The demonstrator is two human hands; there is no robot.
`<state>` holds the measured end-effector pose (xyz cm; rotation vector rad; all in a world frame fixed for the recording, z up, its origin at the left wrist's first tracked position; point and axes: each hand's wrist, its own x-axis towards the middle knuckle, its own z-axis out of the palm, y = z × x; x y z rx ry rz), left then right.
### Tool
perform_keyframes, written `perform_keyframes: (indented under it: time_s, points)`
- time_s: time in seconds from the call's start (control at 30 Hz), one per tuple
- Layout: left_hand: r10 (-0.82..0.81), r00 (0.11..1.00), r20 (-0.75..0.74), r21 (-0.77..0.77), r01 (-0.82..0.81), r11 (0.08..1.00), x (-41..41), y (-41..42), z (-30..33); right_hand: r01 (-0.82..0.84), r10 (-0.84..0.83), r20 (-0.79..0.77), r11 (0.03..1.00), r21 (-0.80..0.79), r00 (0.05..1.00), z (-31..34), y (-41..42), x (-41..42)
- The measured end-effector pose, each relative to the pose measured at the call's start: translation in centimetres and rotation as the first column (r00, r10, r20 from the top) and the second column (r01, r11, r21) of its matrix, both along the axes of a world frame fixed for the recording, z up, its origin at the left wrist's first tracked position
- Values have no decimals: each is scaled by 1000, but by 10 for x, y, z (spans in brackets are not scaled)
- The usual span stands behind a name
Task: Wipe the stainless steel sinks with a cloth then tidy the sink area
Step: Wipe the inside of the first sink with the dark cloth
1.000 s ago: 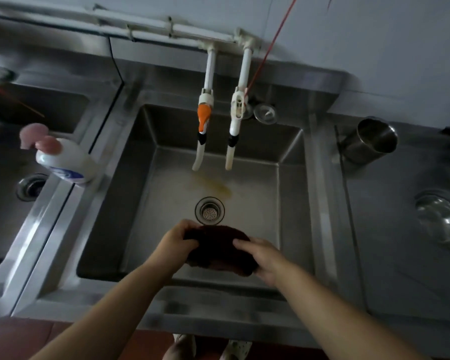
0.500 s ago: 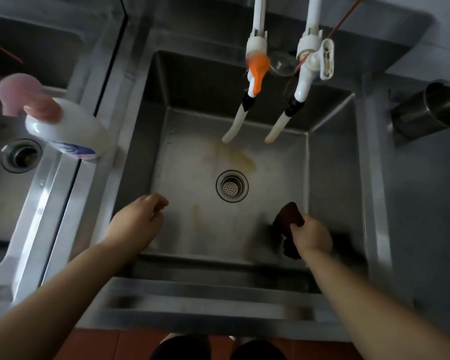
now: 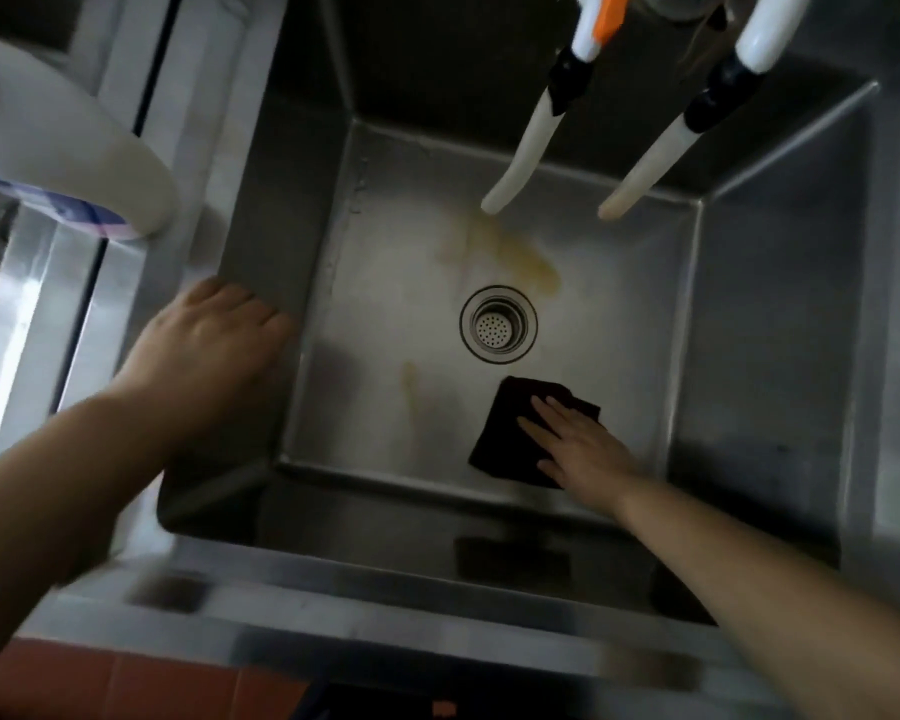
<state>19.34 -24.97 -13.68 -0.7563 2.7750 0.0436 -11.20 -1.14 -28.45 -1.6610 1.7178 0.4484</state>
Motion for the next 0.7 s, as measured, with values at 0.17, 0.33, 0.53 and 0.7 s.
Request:
perform_keyframes:
  time_s: [0.17, 0.33, 0.53, 0.7]
  points:
    - [-110, 994, -20, -63, 108, 992, 5, -6, -8, -272, 271, -93, 962, 4, 958, -44, 7, 4]
    - [-34, 995, -94, -79, 27, 997, 10, -9, -21, -356, 340, -111, 915, -190, 934, -64, -19, 33]
    - [-22, 992, -126, -44, 17, 999, 14, -9, -25, -380, 377, -74, 869, -317, 923, -81, -108, 84]
    - [-37, 984, -175, -39, 31, 999, 13, -11, -26, -340, 282, -201, 857, -387, 938, -94, -181, 91]
